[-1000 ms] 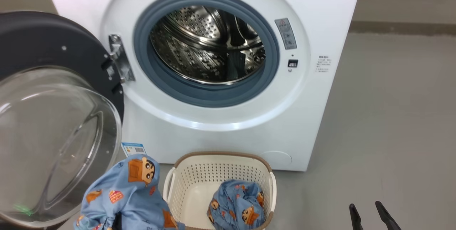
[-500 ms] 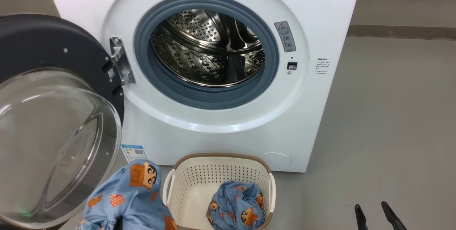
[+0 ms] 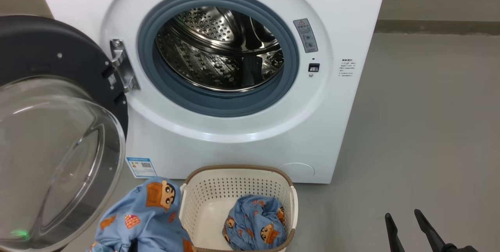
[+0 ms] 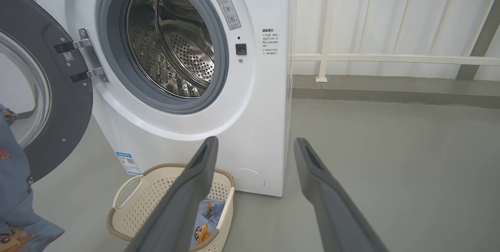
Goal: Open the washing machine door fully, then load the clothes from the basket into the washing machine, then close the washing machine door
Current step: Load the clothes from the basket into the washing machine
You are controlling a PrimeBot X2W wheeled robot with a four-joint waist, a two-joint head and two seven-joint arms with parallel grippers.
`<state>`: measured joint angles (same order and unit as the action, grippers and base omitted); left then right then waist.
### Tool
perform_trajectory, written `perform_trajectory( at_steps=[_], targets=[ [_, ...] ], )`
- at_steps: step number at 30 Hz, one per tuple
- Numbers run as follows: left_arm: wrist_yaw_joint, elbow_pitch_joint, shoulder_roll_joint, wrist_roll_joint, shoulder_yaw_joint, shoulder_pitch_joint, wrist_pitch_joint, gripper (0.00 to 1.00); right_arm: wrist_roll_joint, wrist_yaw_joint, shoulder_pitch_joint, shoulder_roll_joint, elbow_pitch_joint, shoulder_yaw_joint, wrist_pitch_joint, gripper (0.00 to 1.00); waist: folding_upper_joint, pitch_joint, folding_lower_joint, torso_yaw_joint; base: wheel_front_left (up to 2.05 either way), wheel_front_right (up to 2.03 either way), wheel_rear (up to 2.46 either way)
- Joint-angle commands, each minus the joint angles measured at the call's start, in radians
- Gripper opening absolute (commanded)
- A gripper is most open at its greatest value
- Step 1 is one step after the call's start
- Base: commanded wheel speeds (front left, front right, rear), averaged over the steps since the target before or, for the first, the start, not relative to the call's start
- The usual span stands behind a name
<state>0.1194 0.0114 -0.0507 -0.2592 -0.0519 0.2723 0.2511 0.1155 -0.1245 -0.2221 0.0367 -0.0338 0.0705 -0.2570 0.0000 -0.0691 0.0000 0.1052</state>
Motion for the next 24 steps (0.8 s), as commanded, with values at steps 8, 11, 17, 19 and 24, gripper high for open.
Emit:
perform_trajectory(
  at_steps=[8, 11, 17, 19, 24],
  targets=[
    [0.009, -0.021, -0.006, -0.005, 0.019, -0.091, 0.011, 0.00, -0.023, -0.006, 0.079, 0.013, 0.028, -0.063, -0.005, 1.00, 0.0000, 0.056, 0.0000, -0.048, 0.00, 0.00, 0.00],
    [0.010, -0.021, -0.011, -0.013, 0.014, -0.112, 0.011, 0.00, -0.022, -0.006, 0.087, 0.013, 0.028, -0.075, -0.005, 1.00, 0.0000, 0.074, 0.0000, -0.063, 0.00, 0.00, 0.00],
    [0.011, -0.016, -0.053, -0.051, -0.007, -0.213, 0.011, 0.00, -0.006, -0.006, 0.140, 0.013, 0.040, -0.118, -0.005, 1.00, 0.0000, 0.174, 0.0000, -0.118, 0.00, 0.00, 0.00],
    [0.011, -0.012, -0.074, -0.067, -0.006, -0.261, 0.011, 0.00, 0.001, -0.006, 0.166, 0.013, 0.048, -0.134, -0.005, 1.00, 0.0000, 0.216, 0.0000, -0.143, 0.00, 0.00, 0.00],
    [0.011, -0.001, -0.147, -0.101, -0.011, -0.380, 0.011, 0.00, 0.030, -0.006, 0.219, 0.013, 0.066, -0.169, -0.005, 1.00, 0.0000, 0.318, 0.0000, -0.210, 0.00, 0.00, 0.00]
  ],
)
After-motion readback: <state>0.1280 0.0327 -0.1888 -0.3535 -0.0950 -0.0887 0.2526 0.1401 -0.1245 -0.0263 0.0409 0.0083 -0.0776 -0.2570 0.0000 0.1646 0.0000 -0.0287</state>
